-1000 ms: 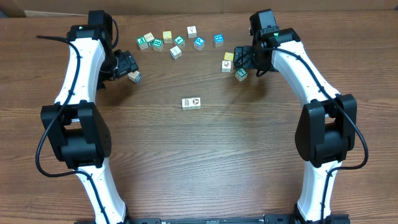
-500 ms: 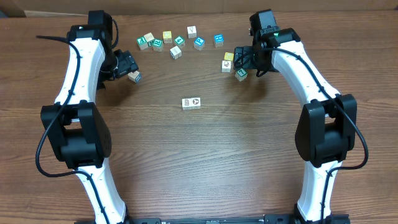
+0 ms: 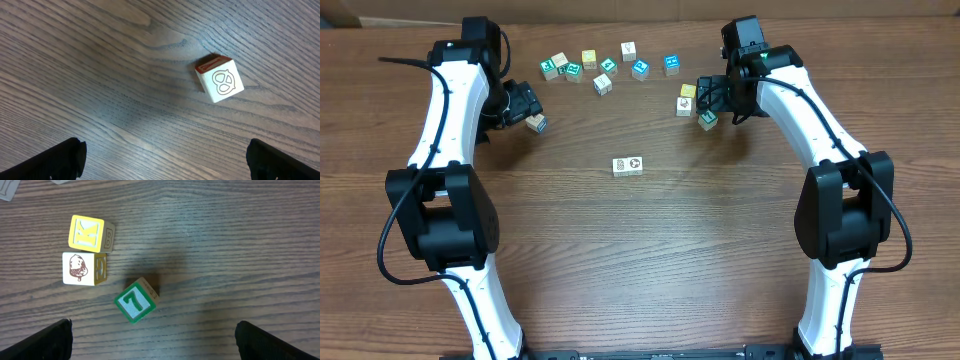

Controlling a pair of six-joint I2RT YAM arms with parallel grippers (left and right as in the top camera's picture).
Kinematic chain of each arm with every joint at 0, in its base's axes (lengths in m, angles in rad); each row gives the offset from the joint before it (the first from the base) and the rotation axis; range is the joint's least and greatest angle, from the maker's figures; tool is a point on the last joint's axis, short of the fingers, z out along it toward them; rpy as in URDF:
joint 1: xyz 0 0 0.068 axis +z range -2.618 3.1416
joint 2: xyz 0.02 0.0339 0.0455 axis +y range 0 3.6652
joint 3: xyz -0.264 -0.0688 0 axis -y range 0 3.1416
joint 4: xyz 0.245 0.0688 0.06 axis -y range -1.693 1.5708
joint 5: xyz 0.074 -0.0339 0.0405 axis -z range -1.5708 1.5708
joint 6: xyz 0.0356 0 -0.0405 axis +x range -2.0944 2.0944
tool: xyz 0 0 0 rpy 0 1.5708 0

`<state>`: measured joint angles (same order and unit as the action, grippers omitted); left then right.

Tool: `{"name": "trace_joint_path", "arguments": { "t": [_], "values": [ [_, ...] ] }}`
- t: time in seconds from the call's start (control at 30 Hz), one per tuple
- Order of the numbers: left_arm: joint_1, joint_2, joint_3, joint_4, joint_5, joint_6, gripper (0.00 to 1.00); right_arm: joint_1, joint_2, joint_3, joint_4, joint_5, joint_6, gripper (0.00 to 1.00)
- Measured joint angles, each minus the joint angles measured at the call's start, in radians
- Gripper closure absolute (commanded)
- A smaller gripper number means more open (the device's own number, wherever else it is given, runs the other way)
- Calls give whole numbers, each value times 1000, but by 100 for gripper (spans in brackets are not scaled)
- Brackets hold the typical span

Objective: Form a horizontal line
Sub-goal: 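Align the right gripper above the green '7' block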

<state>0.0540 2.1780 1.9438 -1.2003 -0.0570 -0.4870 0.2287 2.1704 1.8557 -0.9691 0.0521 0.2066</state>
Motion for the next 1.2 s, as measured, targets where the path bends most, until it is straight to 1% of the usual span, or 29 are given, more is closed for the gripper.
{"name": "trace_joint_path", "arguments": {
  "t": [0.37, 0.53, 0.63, 0.77, 0.83, 0.93, 1.0, 1.1, 1.2],
  "values": [
    [0, 0, 0, 0, 0, 0, 0, -5, 0, 0, 1, 0, 0, 1],
    [0, 0, 0, 0, 0, 0, 0, -18, 0, 0, 1, 0, -2, 14],
    [0, 0, 0, 0, 0, 0, 0, -19, 0, 0, -5, 0, 1, 14],
    [0, 0, 0, 0, 0, 0, 0, -19, 0, 0, -11, 0, 2, 10],
    [0, 0, 0, 0, 0, 0, 0, -19, 0, -2, -9, 0, 2, 10],
    [0, 0, 0, 0, 0, 0, 0, -19, 0, -17, 2, 0, 2, 11],
    [0, 0, 0, 0, 0, 0, 0, -19, 0, -34, 9, -1, 2, 14],
    [0, 0, 0, 0, 0, 0, 0, -19, 0, -60, 24, -12, -2, 15],
    [0, 0, 0, 0, 0, 0, 0, -19, 0, -81, 52, -53, -44, 16]
  ]
}}
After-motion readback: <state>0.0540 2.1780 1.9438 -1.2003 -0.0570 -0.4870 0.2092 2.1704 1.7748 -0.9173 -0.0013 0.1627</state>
